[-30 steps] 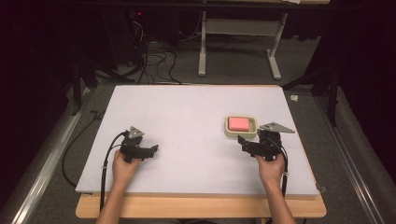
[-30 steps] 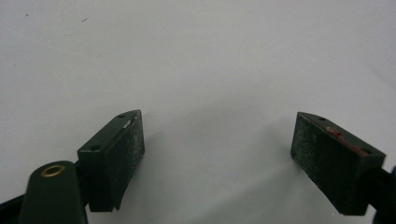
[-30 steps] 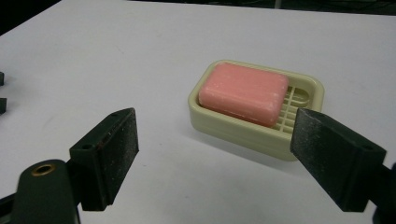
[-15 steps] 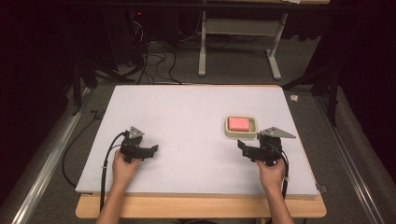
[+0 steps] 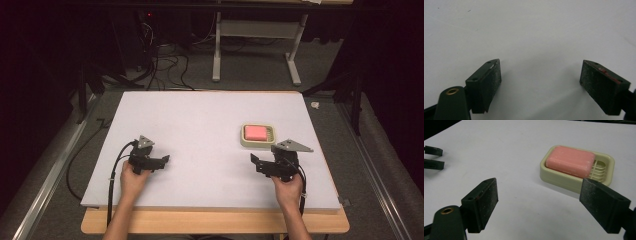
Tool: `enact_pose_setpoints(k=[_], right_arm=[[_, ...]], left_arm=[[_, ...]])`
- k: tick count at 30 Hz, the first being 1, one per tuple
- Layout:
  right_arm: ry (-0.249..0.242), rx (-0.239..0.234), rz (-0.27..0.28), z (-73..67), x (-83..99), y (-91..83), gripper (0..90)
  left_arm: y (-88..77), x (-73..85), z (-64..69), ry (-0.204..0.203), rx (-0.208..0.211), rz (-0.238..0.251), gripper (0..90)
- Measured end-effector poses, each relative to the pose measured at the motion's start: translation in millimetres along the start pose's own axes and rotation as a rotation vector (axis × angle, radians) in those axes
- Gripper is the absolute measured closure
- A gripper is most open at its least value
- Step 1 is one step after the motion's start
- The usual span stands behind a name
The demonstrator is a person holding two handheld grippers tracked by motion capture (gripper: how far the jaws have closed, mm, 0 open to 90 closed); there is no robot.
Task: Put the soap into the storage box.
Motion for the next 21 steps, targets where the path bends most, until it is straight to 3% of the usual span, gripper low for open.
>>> enact_pose_setpoints(k=[21], right_arm=[[-0.029,-0.022,-0.035,-14.6,11.2,11.8,15.7]], left_arm=[[0.0,0.0,0.1,0.0,0.0,0.0,17.9]])
Point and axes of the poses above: each handheld gripper's, and its own axes: y roughly forward along the jaws, x roughly out of its underside, z roughly to its right, the point moved 2 cm from there along y, roughly forward along the jaws, and after that the axes turned 2 degrees about y, right-handed, at the moved point
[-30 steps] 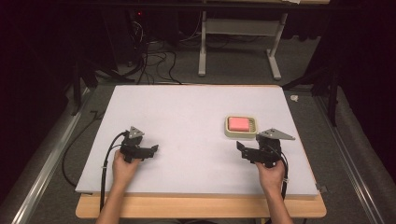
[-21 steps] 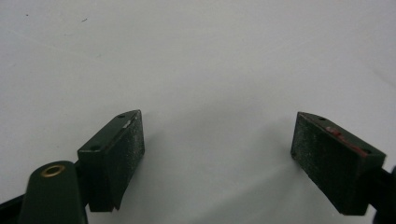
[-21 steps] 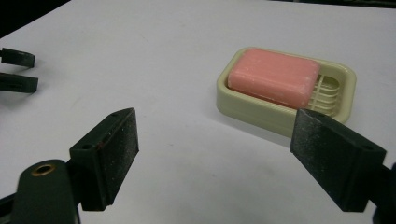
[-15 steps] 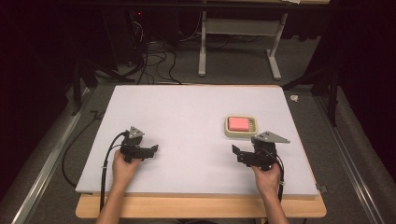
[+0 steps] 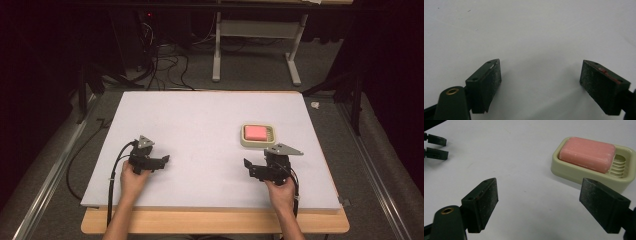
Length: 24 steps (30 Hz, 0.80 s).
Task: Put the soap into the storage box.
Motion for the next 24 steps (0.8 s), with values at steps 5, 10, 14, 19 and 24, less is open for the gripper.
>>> enact_pose_setpoints(k=[5,10,14,19,24], right_arm=[[-0.005,-0.002,-0.003,-1.2,2.5,1.6,15.8],[-0.006,-0.001,-0.012,-3.2,6.0,3.4,16.0],[-0.005,-0.004,-0.016,-4.0,8.1,5.1,16.2],[-0.006,-0.009,-0.024,-4.6,11.2,7.2,16.4],[-0.01,-0.01,-0.032,-5.7,12.8,9.3,16.6]], left_arm=[[0.0,0.0,0.0,0.0,0.0,0.0,17.9],[0.0,0.0,0.0,-0.001,0.0,0.001,17.9],[0.0,0.0,0.0,0.0,0.0,0.0,17.9],[0.0,0.0,0.0,-0.001,0.0,0.001,17.9],[0.0,0.0,0.0,0.0,0.0,0.0,17.9]])
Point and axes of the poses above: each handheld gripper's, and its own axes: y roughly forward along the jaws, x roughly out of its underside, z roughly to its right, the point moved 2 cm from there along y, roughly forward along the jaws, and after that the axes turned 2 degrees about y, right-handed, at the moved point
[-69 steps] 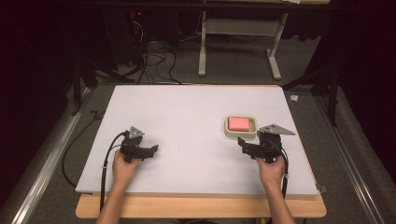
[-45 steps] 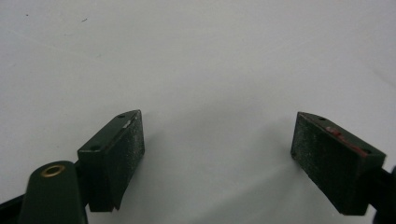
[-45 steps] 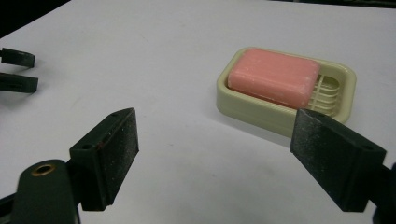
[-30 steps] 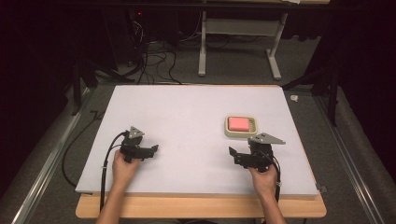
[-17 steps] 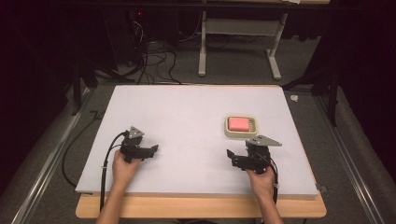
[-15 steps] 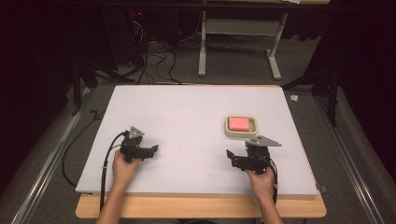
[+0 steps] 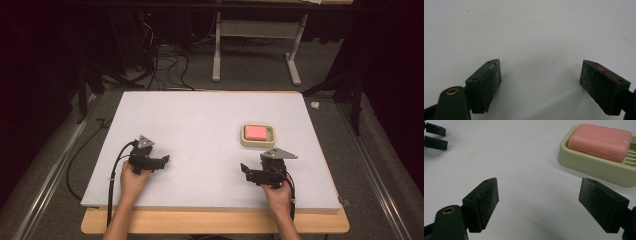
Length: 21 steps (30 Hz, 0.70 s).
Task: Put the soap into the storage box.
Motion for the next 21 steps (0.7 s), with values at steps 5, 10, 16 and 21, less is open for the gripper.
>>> enact_pose_setpoints(k=[5,10,16,21], right_arm=[[-0.013,0.011,-0.015,-2.6,0.8,3.8,16.7],[-0.02,0.017,-0.027,-3.8,1.7,9.7,16.9],[-0.019,0.021,-0.04,-5.7,2.1,16.1,17.0],[-0.024,0.026,-0.048,-6.2,2.3,20.3,17.1]], left_arm=[[0.0,0.0,0.0,0.0,0.0,0.0,17.9],[0.0,0.0,0.0,-0.001,0.0,0.001,17.9],[0.0,0.0,0.0,0.0,0.0,0.0,17.9],[0.0,0.0,0.0,-0.001,0.0,0.001,17.9]])
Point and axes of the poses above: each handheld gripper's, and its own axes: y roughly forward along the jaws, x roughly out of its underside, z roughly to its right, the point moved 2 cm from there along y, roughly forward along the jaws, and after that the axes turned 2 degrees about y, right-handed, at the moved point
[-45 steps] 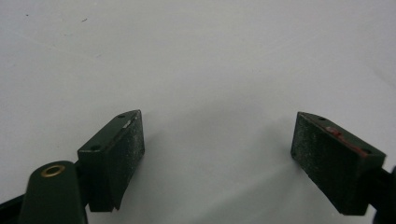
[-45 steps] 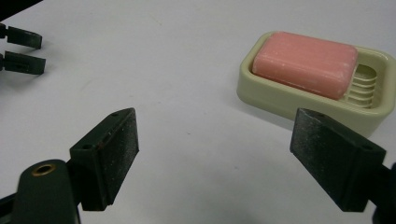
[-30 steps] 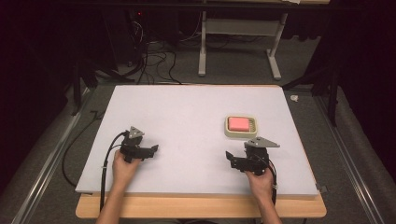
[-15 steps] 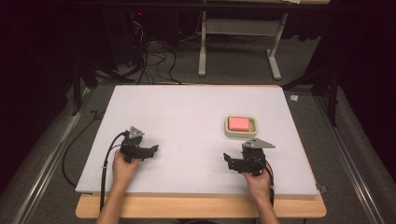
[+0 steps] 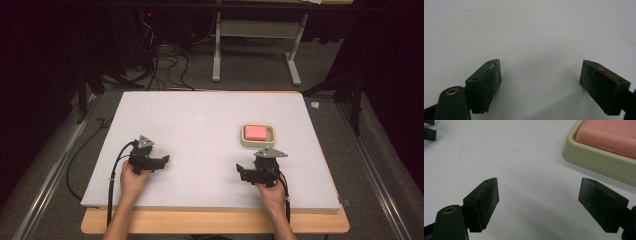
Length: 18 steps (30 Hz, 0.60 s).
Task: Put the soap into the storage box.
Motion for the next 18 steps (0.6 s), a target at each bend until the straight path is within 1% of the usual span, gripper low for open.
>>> enact_pose_setpoints(k=[9,12,18], right_arm=[[-0.003,0.008,-0.017,-1.9,0.4,7.9,17.3],[-0.016,0.017,-0.025,-2.7,0.6,11.2,17.4],[-0.021,0.028,-0.033,-2.7,1.1,15.4,17.5]], left_arm=[[0.0,0.0,-0.1,0.001,0.0,-0.001,17.9],[0.0,0.0,-0.1,0.0,0.0,0.0,17.9],[0.0,0.0,0.0,0.0,0.0,0.0,17.9]])
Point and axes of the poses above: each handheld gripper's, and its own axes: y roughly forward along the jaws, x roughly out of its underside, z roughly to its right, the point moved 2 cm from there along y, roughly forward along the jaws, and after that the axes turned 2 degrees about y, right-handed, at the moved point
